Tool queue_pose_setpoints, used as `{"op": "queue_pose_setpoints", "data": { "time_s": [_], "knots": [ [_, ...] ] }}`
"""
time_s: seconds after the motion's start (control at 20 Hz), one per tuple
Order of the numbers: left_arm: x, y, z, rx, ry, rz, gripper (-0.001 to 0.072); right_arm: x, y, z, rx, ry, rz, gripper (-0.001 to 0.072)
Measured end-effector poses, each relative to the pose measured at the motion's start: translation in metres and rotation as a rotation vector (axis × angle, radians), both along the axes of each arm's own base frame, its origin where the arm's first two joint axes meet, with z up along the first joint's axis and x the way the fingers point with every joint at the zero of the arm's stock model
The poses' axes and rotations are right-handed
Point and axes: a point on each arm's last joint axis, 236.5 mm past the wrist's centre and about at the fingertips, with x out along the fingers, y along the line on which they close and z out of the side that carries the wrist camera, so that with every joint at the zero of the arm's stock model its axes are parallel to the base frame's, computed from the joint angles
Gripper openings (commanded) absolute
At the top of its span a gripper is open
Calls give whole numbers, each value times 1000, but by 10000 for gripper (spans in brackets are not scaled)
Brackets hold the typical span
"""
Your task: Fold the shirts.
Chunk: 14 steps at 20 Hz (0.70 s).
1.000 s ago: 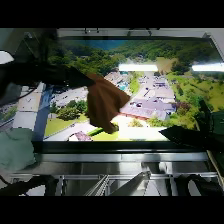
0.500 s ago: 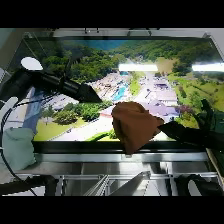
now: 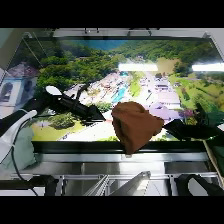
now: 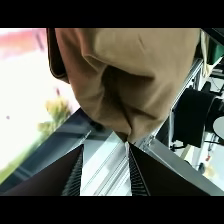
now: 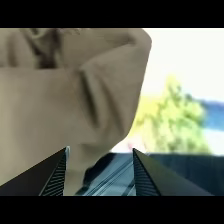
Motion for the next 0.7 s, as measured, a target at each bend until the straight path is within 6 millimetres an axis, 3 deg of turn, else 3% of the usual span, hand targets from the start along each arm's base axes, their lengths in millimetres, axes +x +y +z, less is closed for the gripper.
{"op": "queue_pose_setpoints", "data": {
  "time_s": [0.2, 0.3, 0.35, 0.4, 0.55, 0.7],
  "knots": [
    [-11, -40, -30, 0, 41, -75, 296, 10, 15, -22, 131, 35, 22, 436],
    [-11, -60, -40, -1, 43, -115, 289, 15, 24, -26, 182, 37, 34, 104],
    [-11, -67, -43, 0, 46, -129, 132, 17, 28, -26, 201, 30, 49, 24],
    [-11, -74, -45, -3, 48, -145, -1, 19, 32, -25, 216, 19, 70, 24],
    [-6, -89, -34, -32, 41, -185, -3, 28, 44, -2, 287, -49, 154, 24],
    [6, -92, 6, -81, -21, -210, 0, 46, 55, 49, 390, -175, 208, 23]
  ]
}}
